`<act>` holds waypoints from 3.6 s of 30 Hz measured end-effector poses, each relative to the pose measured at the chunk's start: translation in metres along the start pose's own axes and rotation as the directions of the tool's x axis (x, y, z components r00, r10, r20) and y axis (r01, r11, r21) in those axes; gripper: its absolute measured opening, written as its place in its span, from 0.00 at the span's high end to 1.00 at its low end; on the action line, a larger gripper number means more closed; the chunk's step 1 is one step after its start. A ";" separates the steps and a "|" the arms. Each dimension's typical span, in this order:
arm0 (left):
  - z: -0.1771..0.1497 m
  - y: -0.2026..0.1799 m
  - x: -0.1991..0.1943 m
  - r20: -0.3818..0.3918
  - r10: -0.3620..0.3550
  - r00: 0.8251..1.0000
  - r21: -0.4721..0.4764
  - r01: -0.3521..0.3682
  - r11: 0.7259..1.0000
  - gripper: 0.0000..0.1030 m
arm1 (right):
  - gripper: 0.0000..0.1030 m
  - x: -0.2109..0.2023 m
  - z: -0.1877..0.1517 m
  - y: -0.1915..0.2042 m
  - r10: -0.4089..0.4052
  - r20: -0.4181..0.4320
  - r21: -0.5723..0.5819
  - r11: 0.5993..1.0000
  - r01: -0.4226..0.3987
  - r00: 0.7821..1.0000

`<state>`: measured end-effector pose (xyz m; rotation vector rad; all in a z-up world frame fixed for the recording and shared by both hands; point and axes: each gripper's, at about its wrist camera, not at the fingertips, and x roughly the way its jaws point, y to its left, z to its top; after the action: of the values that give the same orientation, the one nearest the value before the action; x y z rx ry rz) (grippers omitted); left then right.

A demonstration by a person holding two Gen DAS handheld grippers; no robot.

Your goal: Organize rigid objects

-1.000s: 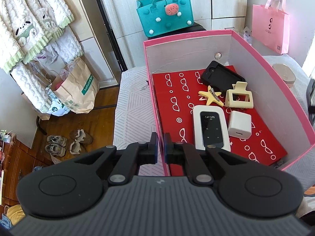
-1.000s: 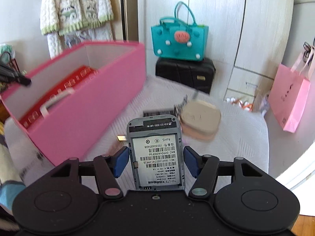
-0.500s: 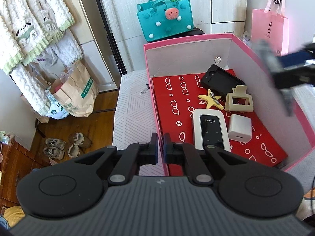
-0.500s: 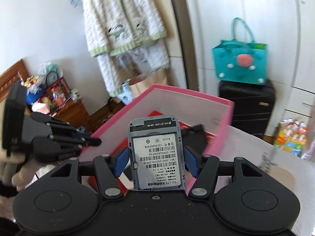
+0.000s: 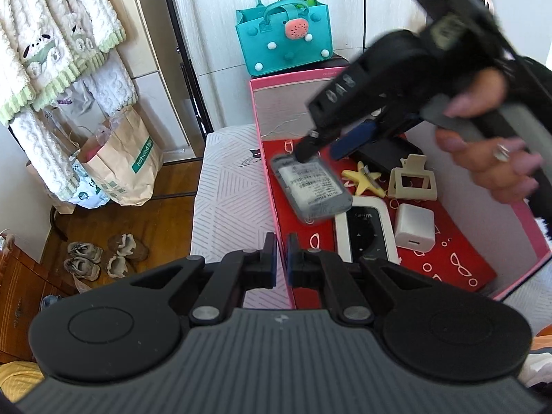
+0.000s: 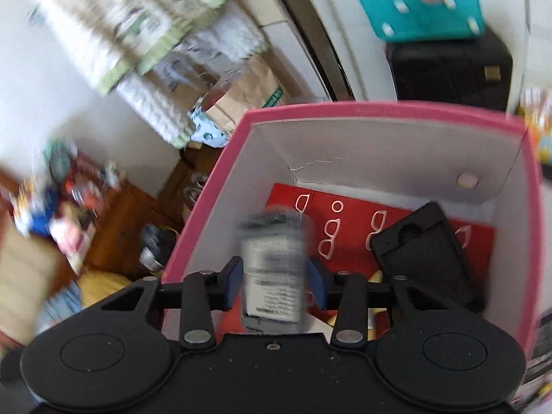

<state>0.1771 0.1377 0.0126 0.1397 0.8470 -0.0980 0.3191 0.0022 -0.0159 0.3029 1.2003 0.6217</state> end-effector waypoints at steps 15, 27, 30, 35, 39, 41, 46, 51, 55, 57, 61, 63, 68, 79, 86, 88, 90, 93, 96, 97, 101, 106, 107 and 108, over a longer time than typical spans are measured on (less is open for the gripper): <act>0.002 0.001 0.001 -0.011 -0.007 1.000 -0.002 0.007 1.000 0.96 | 0.50 -0.099 -0.040 0.012 -0.009 0.173 -0.253 0.966 0.054 0.985; 0.015 0.002 0.005 -0.081 -0.016 0.997 0.002 0.016 1.000 0.94 | 0.28 -0.193 -0.121 -0.049 -0.101 0.479 -0.330 0.900 0.285 0.872; 0.014 0.000 0.005 -0.080 -0.009 0.997 -0.002 0.009 1.000 0.94 | 0.27 -0.191 -0.144 -0.068 -0.145 0.541 -0.320 0.876 0.362 0.829; 0.010 0.005 0.004 -0.067 -0.021 0.998 -0.042 0.019 0.999 0.94 | 0.27 -0.169 -0.182 -0.090 -0.189 0.546 -0.351 0.833 0.428 0.816; 0.012 0.003 0.004 -0.081 -0.017 0.997 -0.043 0.013 0.999 0.94 | 0.28 -0.145 -0.198 -0.098 -0.191 0.472 -0.366 0.846 0.388 0.861; 0.013 0.002 0.005 -0.083 -0.011 0.996 -0.042 0.008 0.999 0.94 | 0.33 -0.136 -0.203 -0.101 -0.182 0.445 -0.368 0.856 0.364 0.877; 0.013 0.003 0.005 -0.085 -0.012 0.996 -0.054 0.008 0.999 0.94 | 0.52 -0.124 -0.214 -0.111 -0.152 0.427 -0.365 0.873 0.323 0.892; 0.013 0.001 0.005 -0.084 -0.001 0.996 -0.046 -0.003 0.999 0.94 | 0.55 -0.115 -0.222 -0.099 -0.106 0.365 -0.452 0.848 0.276 0.925; 0.013 0.001 0.005 -0.083 -0.002 0.997 -0.053 -0.003 0.999 0.94 | 0.57 -0.101 -0.223 -0.092 -0.199 0.350 -0.457 0.817 0.352 0.915; 0.013 0.002 0.005 -0.082 -0.003 0.997 -0.056 -0.002 0.998 0.94 | 0.70 -0.103 -0.221 -0.096 -0.194 0.356 -0.435 0.831 0.346 0.914; 0.012 0.001 0.004 -0.080 0.001 0.997 -0.055 -0.005 0.998 0.94 | 0.74 -0.108 -0.217 -0.102 -0.178 0.354 -0.379 0.870 0.315 0.918; 0.012 0.001 0.005 -0.080 0.002 0.997 -0.055 -0.006 0.998 0.94 | 0.89 -0.111 -0.216 -0.104 -0.153 0.355 -0.362 0.887 0.286 0.922; 0.012 0.001 0.005 -0.080 0.000 0.997 -0.057 -0.005 0.998 0.94 | 0.96 -0.109 -0.212 -0.107 -0.215 0.349 -0.338 0.879 0.336 0.912; 0.012 0.000 0.004 -0.079 0.002 0.997 -0.055 -0.006 0.998 0.94 | 0.95 -0.111 -0.206 -0.118 -0.181 0.344 -0.265 0.923 0.280 0.922; 0.012 0.000 0.004 -0.078 0.002 0.997 -0.055 -0.006 0.998 0.94 | 0.95 -0.122 -0.200 -0.125 -0.156 0.373 -0.199 0.949 0.243 0.915; 0.012 0.000 0.004 -0.079 0.000 0.997 -0.057 -0.004 0.998 0.94 | 0.95 -0.131 -0.197 -0.123 -0.129 0.391 -0.198 0.955 0.220 0.911; 0.012 0.000 0.004 -0.079 -0.001 0.997 -0.058 -0.004 0.998 0.94 | 0.95 -0.142 -0.194 -0.120 -0.098 0.413 -0.199 0.961 0.194 0.905; 0.012 0.000 0.004 -0.078 -0.001 0.997 -0.057 -0.003 0.998 0.94 | 0.95 -0.156 -0.187 -0.112 -0.063 0.434 -0.213 0.962 0.170 0.899; 0.012 0.000 0.004 -0.078 -0.001 0.997 -0.058 -0.003 0.998 0.94 | 0.95 -0.167 -0.178 -0.100 -0.043 0.447 -0.237 0.957 0.165 0.893; 0.012 0.000 0.004 -0.078 -0.002 0.997 -0.059 -0.002 0.998 0.94 | 0.95 -0.171 -0.175 -0.096 -0.032 0.451 -0.246 0.956 0.158 0.892; 0.011 0.000 0.004 -0.077 -0.002 0.997 -0.059 -0.003 0.998 0.94 | 0.95 -0.185 -0.160 -0.076 0.007 0.456 -0.286 0.948 0.139 0.890; 0.012 0.002 0.004 -0.076 -0.010 0.997 -0.072 0.004 0.997 0.94 | 0.95 -0.200 -0.139 -0.041 0.083 0.453 -0.380 0.919 0.108 0.888; 0.012 0.002 0.005 -0.076 -0.011 0.997 -0.073 0.005 0.997 0.94 | 0.95 -0.202 -0.135 -0.034 0.101 0.449 -0.398 0.912 0.097 0.888; 0.012 0.002 0.005 -0.076 -0.010 0.997 -0.073 0.005 0.997 0.94 | 0.95 -0.203 -0.132 -0.027 0.123 0.442 -0.416 0.905 0.082 0.889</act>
<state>0.1892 0.1381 0.0171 0.0724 0.9257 -0.0691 0.1586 -0.1537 0.0809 0.0803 0.5800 0.7627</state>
